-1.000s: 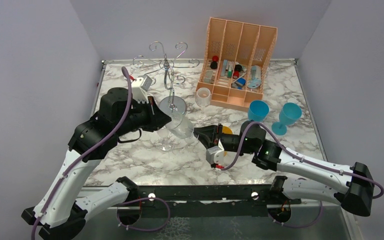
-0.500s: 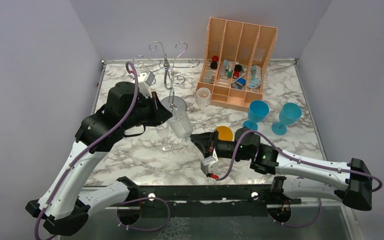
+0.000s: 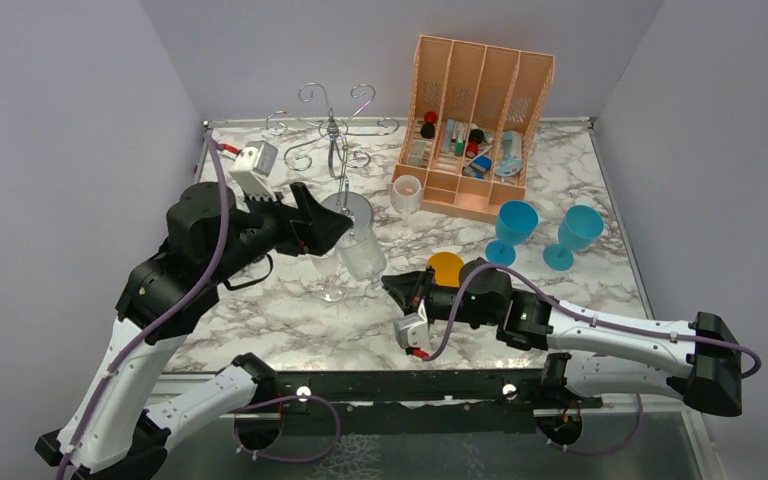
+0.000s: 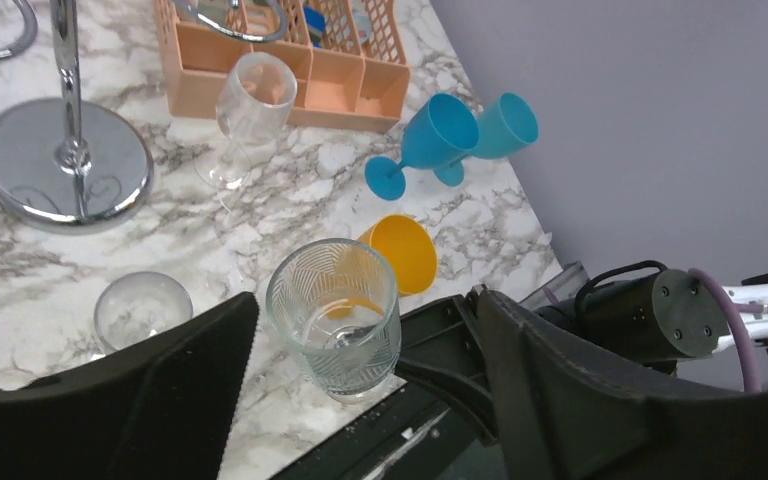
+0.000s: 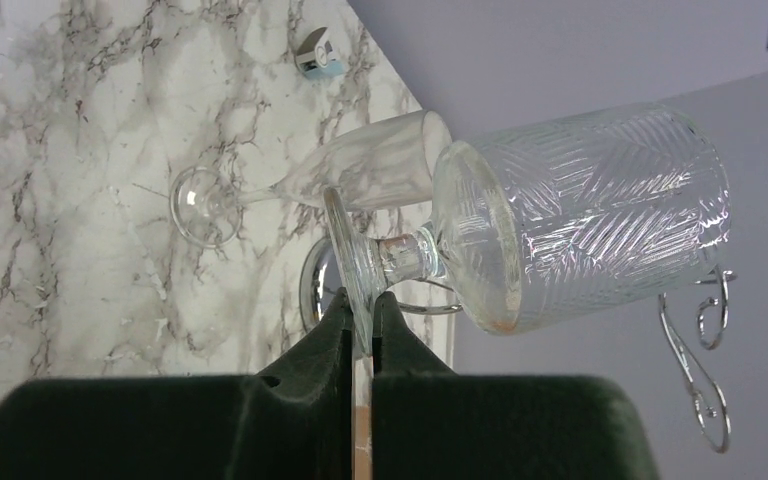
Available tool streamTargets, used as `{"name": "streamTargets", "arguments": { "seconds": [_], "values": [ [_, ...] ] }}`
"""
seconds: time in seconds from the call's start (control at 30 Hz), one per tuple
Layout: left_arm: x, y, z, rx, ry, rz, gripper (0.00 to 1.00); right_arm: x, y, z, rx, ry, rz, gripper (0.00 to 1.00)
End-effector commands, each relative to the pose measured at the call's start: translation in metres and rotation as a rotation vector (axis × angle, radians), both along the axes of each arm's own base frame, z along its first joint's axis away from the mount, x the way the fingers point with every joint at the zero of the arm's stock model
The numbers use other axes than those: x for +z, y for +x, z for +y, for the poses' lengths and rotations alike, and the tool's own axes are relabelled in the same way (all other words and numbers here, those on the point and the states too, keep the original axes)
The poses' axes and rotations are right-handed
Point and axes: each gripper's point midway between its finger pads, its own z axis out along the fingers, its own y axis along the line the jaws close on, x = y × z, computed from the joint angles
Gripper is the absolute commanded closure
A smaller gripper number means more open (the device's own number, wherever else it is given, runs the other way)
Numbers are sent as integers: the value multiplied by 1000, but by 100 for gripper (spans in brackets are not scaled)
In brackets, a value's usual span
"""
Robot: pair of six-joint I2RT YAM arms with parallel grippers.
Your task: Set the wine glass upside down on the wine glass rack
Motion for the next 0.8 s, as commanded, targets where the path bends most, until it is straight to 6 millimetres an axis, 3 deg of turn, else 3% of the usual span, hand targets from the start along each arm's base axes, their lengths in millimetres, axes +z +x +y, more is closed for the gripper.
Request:
{"name": "streamTargets", "arguments": {
  "seconds": [0.0,0.1,0.3,0.4,0.6,0.73,0.77],
  "values": [
    [22,1,10,33,-28,-139,9,27,-1,2,-27,104,65,99],
    [30,-3,17,36,-30,-201,1,32,-2,4,-59,113,206,99],
    [47,-16,22,-3,-42,-310,1,73,-12,4,-104,322,549,99],
    [59,-25,22,-33,-72,-364,1,83,-19,6,-116,374,735,99],
    [55,-47,4,-195,-102,-368,1,97,-35,13,-121,433,1069,99],
    [49,-52,-7,-259,-122,-348,4,122,-35,11,-136,554,1246,99],
    [43,-52,-9,-262,-142,-338,6,134,-34,7,-161,638,1379,99]
  ]
}}
